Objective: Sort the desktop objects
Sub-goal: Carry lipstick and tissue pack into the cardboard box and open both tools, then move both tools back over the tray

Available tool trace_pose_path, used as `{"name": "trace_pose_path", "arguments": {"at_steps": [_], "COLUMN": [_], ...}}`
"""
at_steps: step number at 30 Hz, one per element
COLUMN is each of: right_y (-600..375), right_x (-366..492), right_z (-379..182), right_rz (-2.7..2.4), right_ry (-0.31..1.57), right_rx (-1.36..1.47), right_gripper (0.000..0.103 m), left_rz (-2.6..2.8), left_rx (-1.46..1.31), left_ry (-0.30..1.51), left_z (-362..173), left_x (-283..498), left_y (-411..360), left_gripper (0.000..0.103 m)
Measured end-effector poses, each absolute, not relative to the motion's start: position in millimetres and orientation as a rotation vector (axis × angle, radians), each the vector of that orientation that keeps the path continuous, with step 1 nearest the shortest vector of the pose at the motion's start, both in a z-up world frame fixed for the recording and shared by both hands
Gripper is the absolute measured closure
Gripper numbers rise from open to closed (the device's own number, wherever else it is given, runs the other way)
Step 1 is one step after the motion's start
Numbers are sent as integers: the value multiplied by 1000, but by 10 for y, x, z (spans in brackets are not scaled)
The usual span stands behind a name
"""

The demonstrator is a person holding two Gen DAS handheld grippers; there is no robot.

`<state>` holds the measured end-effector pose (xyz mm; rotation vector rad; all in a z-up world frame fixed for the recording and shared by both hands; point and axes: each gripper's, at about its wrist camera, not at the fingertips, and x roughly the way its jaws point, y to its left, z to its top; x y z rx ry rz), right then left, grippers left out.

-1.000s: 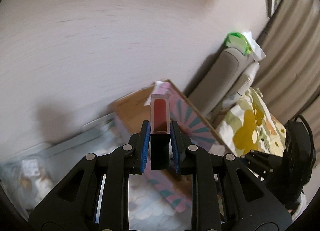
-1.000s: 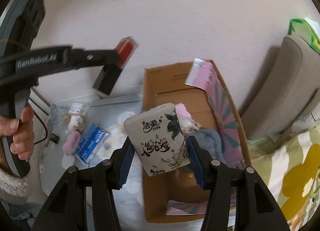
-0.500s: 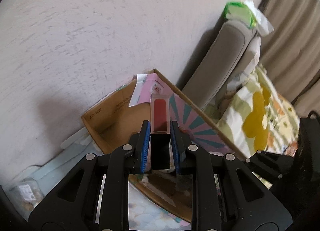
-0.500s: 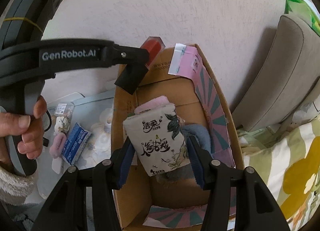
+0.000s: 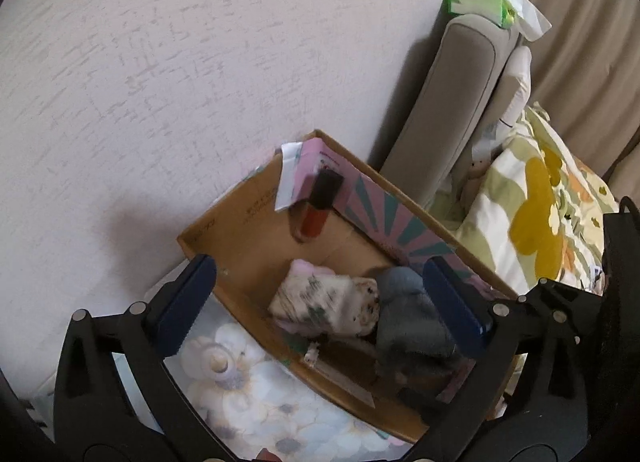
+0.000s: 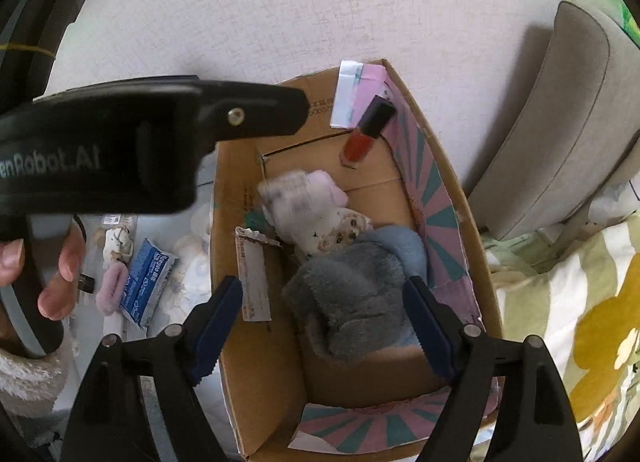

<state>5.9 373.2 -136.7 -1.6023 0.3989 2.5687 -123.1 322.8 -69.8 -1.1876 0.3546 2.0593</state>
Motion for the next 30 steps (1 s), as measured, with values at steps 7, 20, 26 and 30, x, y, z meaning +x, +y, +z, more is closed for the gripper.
{"name": "trace_pose_path", "arguments": {"at_steps": [7,20,26,30], "right_y": [3633,3250,2980,2785], "right_x": [81,145,108,56], "right_z": [-1296,-906,-808,-781], "right_rz": [2572,2632,2716,2775], "right_ry": [348,221,173,134], "right_rx": [-1589,-1501,-1502,-1511], "right_gripper": [24,24,24,24], "left_rz": [2066,2225,2375,2471], "left_rx": [-1206,-1179,-1177,-1188], "left_ry": [345,231,86,-23], "left_z": [-662,-312,-179,-152], "left_x": [-1162,-939,-801,-696], "left_y": [3006,1982,1131,611], "left_gripper": [0,0,0,0]}}
